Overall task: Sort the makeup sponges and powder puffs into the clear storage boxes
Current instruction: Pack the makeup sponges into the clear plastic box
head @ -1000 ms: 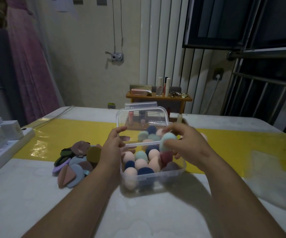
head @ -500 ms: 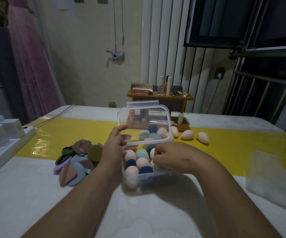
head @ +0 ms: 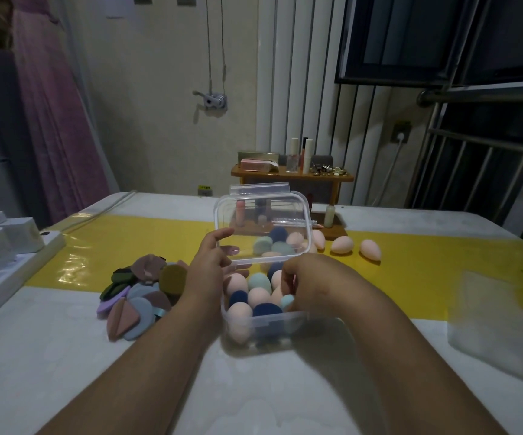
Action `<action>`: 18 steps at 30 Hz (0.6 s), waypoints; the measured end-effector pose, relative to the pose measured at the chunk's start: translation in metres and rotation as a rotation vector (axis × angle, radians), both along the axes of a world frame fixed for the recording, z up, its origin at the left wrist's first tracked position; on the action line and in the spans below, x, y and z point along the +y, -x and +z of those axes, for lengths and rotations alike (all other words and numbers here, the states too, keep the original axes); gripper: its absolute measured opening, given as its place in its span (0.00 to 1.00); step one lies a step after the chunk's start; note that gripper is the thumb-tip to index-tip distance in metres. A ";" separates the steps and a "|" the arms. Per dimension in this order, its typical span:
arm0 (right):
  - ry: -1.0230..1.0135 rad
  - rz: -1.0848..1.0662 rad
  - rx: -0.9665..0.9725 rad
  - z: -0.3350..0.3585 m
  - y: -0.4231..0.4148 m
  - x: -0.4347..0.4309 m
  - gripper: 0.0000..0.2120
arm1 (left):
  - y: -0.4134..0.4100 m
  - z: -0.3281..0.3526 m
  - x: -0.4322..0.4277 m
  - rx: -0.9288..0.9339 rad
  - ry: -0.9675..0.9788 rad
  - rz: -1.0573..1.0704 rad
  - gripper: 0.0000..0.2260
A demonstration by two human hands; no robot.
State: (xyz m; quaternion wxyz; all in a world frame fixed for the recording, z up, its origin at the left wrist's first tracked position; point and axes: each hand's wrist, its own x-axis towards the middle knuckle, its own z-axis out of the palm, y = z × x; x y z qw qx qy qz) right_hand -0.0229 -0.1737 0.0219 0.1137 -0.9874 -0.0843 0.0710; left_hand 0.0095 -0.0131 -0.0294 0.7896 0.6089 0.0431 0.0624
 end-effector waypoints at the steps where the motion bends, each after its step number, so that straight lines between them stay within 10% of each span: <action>1: 0.010 0.007 0.005 0.000 0.000 0.000 0.06 | 0.000 0.000 0.000 0.002 0.009 -0.003 0.24; 18: 0.027 0.021 0.112 0.008 -0.003 0.001 0.07 | -0.006 -0.004 0.000 -0.018 0.039 0.024 0.24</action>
